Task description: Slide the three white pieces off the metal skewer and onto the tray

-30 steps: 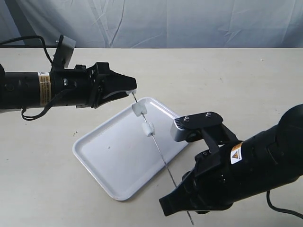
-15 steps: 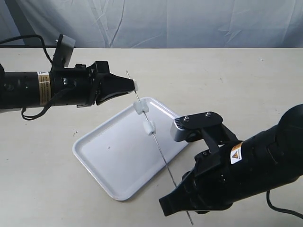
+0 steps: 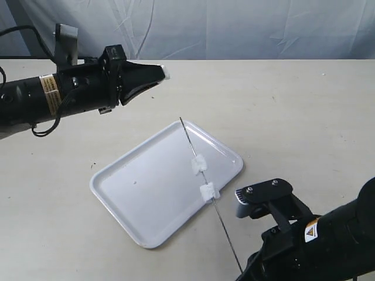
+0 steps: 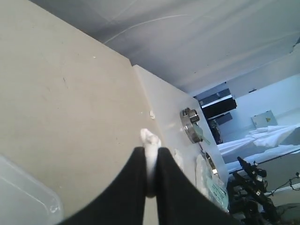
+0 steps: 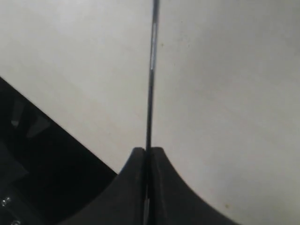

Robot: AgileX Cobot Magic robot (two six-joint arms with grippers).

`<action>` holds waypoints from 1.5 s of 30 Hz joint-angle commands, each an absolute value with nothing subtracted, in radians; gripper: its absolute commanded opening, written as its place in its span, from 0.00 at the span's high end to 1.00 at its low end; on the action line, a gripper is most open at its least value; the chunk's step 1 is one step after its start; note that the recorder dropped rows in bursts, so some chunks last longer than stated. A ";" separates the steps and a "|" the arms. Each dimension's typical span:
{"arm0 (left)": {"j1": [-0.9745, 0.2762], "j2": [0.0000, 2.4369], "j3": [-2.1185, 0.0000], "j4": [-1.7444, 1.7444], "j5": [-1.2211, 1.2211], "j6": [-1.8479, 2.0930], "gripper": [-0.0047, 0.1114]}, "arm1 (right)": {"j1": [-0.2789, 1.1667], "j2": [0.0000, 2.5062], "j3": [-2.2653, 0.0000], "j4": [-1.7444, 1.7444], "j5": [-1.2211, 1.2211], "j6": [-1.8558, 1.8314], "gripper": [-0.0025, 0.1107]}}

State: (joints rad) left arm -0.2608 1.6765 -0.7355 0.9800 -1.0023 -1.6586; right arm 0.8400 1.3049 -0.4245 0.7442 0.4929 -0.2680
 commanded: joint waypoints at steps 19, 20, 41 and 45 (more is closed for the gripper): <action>-0.404 1.723 -0.733 1.738 -0.552 -1.957 0.96 | 0.840 1.299 -0.408 0.785 0.434 -0.286 0.98; -0.409 1.740 -0.733 1.736 -0.552 -1.957 0.96 | 0.840 1.299 -0.408 0.793 0.434 -0.286 0.98; -0.398 1.777 -0.751 1.459 -0.786 -1.755 0.46 | 0.840 1.299 -0.408 0.813 0.431 -0.287 0.98; -0.342 1.733 -0.751 1.360 -1.027 -1.716 0.46 | 0.840 1.299 -0.408 0.813 0.428 -0.288 0.98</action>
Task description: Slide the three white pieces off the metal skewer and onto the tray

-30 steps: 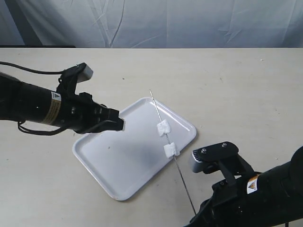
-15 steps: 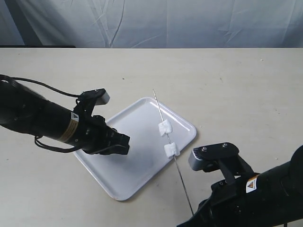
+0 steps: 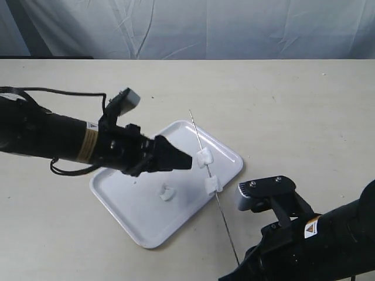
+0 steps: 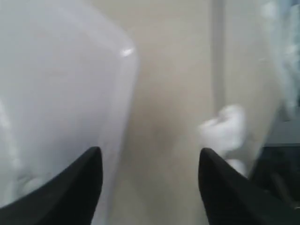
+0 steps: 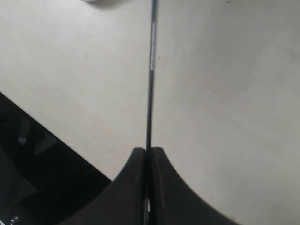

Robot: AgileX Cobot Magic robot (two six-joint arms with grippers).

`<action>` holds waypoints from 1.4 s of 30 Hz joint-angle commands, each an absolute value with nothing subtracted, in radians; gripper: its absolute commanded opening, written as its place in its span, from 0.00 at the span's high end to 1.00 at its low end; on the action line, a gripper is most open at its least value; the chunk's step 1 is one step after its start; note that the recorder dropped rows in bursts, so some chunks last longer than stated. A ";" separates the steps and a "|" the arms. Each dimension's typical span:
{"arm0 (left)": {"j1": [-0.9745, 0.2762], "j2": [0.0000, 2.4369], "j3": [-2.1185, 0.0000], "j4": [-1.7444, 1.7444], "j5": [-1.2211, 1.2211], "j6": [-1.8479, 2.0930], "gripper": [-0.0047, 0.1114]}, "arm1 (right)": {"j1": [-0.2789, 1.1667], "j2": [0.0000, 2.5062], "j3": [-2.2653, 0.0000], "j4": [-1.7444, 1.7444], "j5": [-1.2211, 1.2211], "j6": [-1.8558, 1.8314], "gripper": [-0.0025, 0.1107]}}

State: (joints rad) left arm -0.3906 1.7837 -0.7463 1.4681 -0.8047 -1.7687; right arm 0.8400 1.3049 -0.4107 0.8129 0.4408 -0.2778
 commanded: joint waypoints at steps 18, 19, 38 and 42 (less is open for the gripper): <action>-0.267 1.706 -0.751 1.361 -1.221 -1.691 0.46 | 0.840 1.250 -0.531 1.014 0.470 -0.429 0.98; -0.262 1.706 -0.751 1.363 -1.221 -1.691 0.46 | 0.840 1.250 -0.533 1.017 0.475 -0.429 0.98; -0.260 1.706 -0.751 1.324 -1.221 -1.677 0.59 | 0.840 1.250 -0.533 1.021 0.487 -0.432 0.98; -0.260 1.706 -0.751 1.334 -1.221 -1.670 0.70 | 0.840 1.250 -0.533 1.021 0.487 -0.432 0.98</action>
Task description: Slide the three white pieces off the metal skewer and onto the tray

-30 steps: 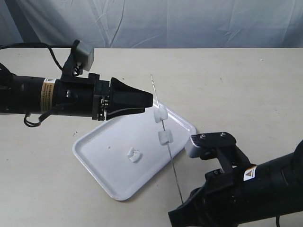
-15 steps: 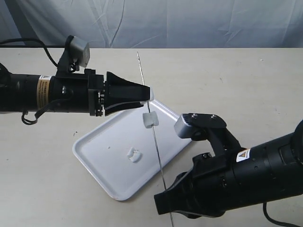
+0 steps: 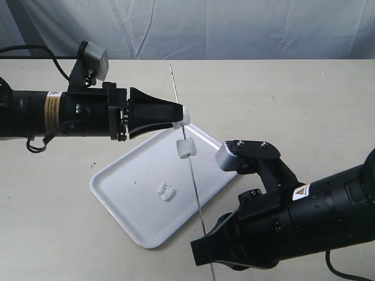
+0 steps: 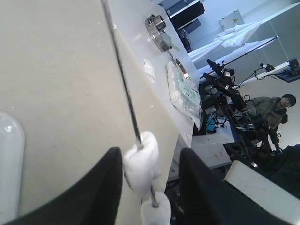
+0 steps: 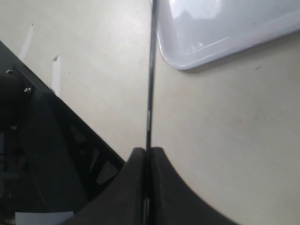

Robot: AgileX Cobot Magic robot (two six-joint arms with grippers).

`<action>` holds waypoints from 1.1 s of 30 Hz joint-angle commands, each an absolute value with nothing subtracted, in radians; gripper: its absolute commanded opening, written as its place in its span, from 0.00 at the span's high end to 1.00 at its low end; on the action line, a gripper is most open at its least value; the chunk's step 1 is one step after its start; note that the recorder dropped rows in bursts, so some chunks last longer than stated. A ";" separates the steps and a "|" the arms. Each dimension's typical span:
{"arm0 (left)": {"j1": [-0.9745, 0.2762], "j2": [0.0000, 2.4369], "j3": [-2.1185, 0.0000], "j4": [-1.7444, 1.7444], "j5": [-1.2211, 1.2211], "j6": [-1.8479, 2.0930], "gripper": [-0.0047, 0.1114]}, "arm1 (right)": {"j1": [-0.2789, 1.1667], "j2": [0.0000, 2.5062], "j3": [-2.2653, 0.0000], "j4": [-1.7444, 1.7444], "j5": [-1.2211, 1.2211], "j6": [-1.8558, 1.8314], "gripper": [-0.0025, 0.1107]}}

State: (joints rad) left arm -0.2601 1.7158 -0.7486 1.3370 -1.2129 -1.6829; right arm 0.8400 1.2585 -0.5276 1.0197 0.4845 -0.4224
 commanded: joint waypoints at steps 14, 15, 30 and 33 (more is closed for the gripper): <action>-0.260 1.706 -0.751 1.336 -1.221 -1.659 0.83 | 0.840 1.250 -0.533 1.021 0.482 -0.434 0.98; -0.260 1.706 -0.751 1.334 -1.221 -1.656 0.86 | 0.840 1.250 -0.533 1.019 0.483 -0.434 0.98; -0.260 1.702 -0.751 1.166 -1.221 -1.633 0.96 | 0.840 1.265 -0.480 1.004 0.495 -0.434 0.98; -0.260 1.701 -0.751 1.058 -1.221 -1.610 0.96 | 0.840 1.278 -0.446 1.005 0.498 -0.434 0.98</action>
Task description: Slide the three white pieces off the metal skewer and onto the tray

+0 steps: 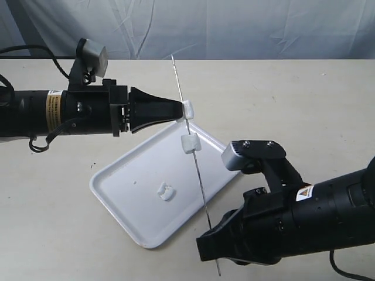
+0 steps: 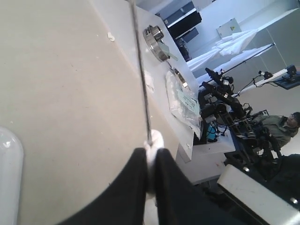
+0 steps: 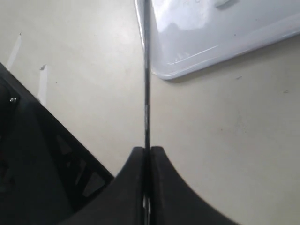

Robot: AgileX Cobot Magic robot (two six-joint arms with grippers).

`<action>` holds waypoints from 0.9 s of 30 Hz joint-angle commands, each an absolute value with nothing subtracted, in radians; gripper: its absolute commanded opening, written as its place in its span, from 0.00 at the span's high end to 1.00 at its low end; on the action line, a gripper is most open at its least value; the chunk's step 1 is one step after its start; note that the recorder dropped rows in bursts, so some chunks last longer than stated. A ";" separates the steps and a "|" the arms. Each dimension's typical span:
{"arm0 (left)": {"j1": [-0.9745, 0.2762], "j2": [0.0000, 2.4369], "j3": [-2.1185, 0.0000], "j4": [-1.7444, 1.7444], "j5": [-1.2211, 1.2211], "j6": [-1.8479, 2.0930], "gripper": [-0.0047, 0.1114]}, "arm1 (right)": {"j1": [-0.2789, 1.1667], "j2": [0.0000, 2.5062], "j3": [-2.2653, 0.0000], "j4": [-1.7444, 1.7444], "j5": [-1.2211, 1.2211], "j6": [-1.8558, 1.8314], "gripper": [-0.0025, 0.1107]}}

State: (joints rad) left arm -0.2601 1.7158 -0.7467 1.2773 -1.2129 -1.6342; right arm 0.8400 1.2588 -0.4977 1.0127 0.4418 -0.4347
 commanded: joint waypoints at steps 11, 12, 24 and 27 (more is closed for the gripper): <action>-0.197 1.700 -0.769 1.141 -1.188 -1.515 0.96 | 0.840 1.279 -0.414 0.995 0.517 -0.436 0.98; -0.191 1.700 -0.769 1.268 -1.066 -1.543 0.96 | 0.840 1.279 -0.414 0.995 0.504 -0.436 0.98; -0.301 1.796 -0.750 1.744 -0.630 -1.865 0.96 | 0.840 1.279 -0.414 1.021 0.458 -0.436 0.98; -0.305 1.839 -0.750 1.744 -0.690 -1.859 0.89 | 0.840 1.279 -0.415 1.021 0.448 -0.436 0.98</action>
State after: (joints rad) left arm -0.2962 1.8122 -0.7560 1.7394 -0.6626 -1.8565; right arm 0.8420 1.2796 -0.4170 1.0175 0.4555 -0.4307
